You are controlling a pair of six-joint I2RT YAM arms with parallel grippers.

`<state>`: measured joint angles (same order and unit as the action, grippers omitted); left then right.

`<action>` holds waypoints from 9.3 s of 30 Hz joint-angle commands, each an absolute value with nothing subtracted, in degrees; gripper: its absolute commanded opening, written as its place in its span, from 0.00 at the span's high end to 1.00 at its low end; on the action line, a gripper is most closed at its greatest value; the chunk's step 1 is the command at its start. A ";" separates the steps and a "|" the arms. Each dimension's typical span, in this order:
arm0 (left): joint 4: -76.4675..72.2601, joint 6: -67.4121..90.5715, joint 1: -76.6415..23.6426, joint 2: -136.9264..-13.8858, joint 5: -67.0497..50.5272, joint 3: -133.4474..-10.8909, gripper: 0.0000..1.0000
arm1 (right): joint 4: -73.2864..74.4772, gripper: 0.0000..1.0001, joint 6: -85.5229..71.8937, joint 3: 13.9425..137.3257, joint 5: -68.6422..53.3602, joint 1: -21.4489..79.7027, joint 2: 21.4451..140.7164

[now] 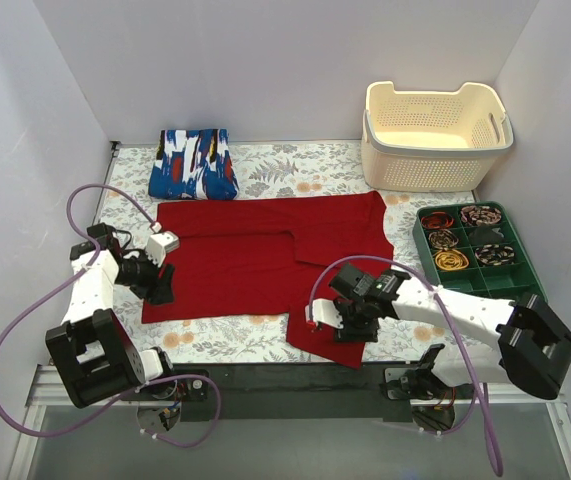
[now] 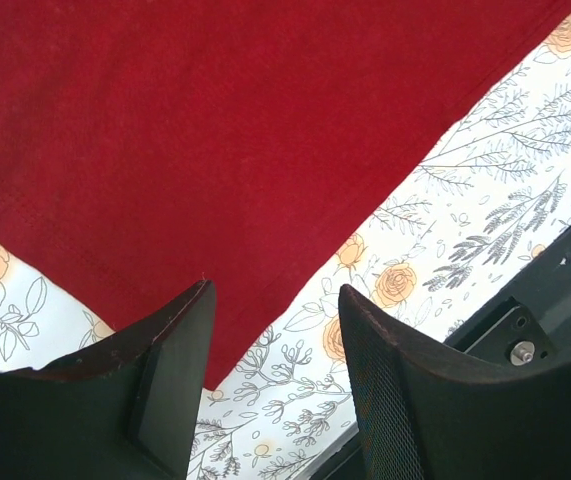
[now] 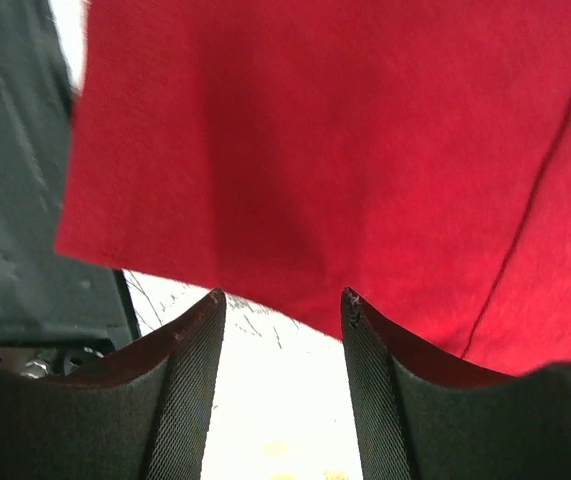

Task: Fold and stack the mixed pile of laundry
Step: Fold the T-shirt at the center of the board.

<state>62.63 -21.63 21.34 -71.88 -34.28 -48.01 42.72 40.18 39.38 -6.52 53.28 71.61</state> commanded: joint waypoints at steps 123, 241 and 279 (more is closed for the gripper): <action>47.73 -39.73 18.46 -99.05 -33.49 -70.31 1.00 | 41.04 0.99 56.25 82.62 -10.90 24.35 95.80; 13.62 -30.05 -43.68 -98.08 -37.53 -58.53 0.57 | 50.54 0.81 26.10 73.56 -31.82 14.94 104.41; -11.07 6.06 -34.02 -99.23 -10.20 -50.45 1.00 | 47.37 0.81 27.77 69.70 -22.94 14.85 107.32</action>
<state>-9.56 0.89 -34.96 -99.48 -15.25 -49.25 47.83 27.14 70.32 -23.70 15.07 106.85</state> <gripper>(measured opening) 0.014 0.195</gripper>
